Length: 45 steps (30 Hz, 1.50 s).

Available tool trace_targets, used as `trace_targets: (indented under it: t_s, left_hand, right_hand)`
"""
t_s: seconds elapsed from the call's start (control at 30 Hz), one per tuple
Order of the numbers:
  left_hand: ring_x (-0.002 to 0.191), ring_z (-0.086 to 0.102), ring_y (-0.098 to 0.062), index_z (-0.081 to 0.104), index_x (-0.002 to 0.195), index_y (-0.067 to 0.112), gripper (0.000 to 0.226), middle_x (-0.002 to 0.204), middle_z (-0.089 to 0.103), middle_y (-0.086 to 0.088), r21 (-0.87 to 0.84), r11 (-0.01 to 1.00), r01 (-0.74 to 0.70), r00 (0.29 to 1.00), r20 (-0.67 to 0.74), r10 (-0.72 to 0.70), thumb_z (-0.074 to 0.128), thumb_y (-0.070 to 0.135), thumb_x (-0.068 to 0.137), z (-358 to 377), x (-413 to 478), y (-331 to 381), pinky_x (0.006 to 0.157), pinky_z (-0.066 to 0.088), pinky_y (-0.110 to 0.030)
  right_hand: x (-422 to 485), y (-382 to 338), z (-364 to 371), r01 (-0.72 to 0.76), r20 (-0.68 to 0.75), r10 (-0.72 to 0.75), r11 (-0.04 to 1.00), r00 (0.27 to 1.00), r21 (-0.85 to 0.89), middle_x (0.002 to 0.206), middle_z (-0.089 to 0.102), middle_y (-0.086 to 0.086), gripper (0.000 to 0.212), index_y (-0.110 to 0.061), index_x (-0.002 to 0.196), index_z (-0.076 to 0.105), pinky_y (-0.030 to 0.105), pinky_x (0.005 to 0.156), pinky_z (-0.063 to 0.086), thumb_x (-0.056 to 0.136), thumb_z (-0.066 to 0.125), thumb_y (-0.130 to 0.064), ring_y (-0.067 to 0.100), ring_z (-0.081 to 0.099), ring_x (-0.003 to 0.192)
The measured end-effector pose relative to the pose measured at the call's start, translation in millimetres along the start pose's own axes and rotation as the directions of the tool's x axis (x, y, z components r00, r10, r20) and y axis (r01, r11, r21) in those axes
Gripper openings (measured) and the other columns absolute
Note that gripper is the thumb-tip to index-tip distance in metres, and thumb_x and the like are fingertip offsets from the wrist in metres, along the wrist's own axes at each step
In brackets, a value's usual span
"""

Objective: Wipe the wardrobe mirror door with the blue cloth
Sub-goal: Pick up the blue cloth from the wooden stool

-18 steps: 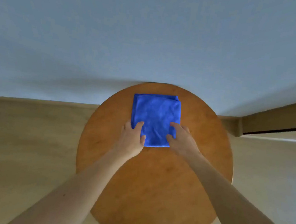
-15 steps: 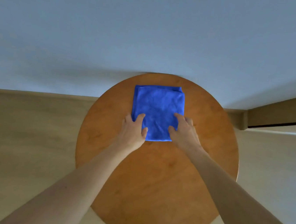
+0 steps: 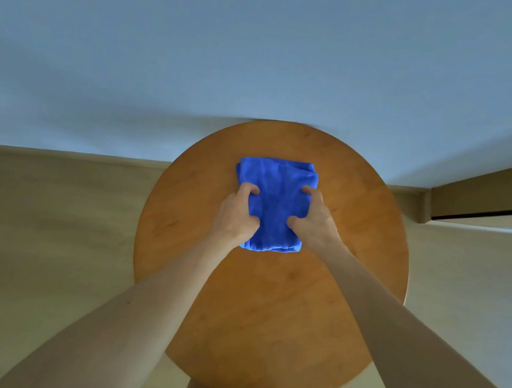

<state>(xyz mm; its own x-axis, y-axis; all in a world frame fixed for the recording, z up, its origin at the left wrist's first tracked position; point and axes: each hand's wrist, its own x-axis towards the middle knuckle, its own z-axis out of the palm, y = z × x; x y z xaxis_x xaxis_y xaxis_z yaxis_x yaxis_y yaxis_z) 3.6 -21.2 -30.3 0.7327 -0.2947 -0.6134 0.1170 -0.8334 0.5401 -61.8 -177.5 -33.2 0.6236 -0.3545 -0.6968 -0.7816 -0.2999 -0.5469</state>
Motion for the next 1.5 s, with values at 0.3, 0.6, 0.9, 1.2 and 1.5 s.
trace_targets:
  t_s: [0.3,0.6,0.9,1.2,1.5]
  left_hand:
    - [0.085,0.058,-0.008,0.057,0.109,0.017,0.014,0.098,0.061,0.010,-0.246,0.969,-0.023,0.995,-0.101,-0.002,0.063,0.016,0.096,-5,-56,11,0.068,0.041,-0.008]
    - [0.102,0.055,-0.004,0.023,0.154,0.029,0.075,0.123,0.051,0.012,-0.271,0.962,0.040,0.977,-0.192,-0.095,0.069,0.026,0.095,-52,-120,48,0.095,0.044,-0.024]
    - [0.098,0.070,-0.023,0.062,0.088,0.029,0.013,0.103,0.071,-0.001,-0.548,0.826,0.133,0.981,-0.045,-0.188,0.072,0.022,0.085,-106,-184,61,0.097,0.057,-0.049]
    - [0.097,0.068,-0.022,0.048,0.130,0.022,0.043,0.112,0.067,-0.004,-0.713,0.681,0.168,0.979,0.043,-0.197,0.069,0.033,0.094,-151,-232,33,0.079,0.057,-0.038]
    - [0.100,0.070,-0.029,0.052,0.119,0.024,0.037,0.111,0.071,-0.009,-0.792,0.610,0.021,0.976,-0.115,-0.184,0.073,0.023,0.089,-225,-295,-44,0.092,0.059,-0.052]
  right_hand:
    - [-48,-6,-15,0.093,-0.062,-0.085,0.986,0.994,0.136,0.105,0.058,-0.009,0.035,-0.027,0.121,0.050,0.023,0.065,0.046,0.092,0.067,-0.036,0.013,0.062,0.094]
    - [-109,-36,-46,0.147,-0.053,-0.140,0.974,0.989,0.173,0.104,0.062,-0.006,0.067,-0.025,0.148,0.032,0.022,0.059,0.046,0.090,0.065,-0.017,0.007,0.063,0.083]
    - [-177,-78,-55,0.308,-0.021,-0.308,0.946,0.951,0.103,0.108,0.066,0.001,0.039,-0.027,0.126,0.044,0.030,0.070,0.053,0.091,0.055,-0.012,0.015,0.066,0.091]
    - [-232,-136,-40,0.388,0.011,-0.391,0.916,0.920,0.105,0.099,0.066,0.003,0.041,-0.025,0.131,0.037,0.045,0.081,0.057,0.093,0.051,-0.016,0.020,0.066,0.090]
    - [-293,-200,39,0.450,0.026,-0.460,0.878,0.887,0.162,0.104,0.064,-0.003,0.046,-0.022,0.135,0.040,0.042,0.085,0.058,0.095,0.062,-0.031,0.017,0.066,0.094]
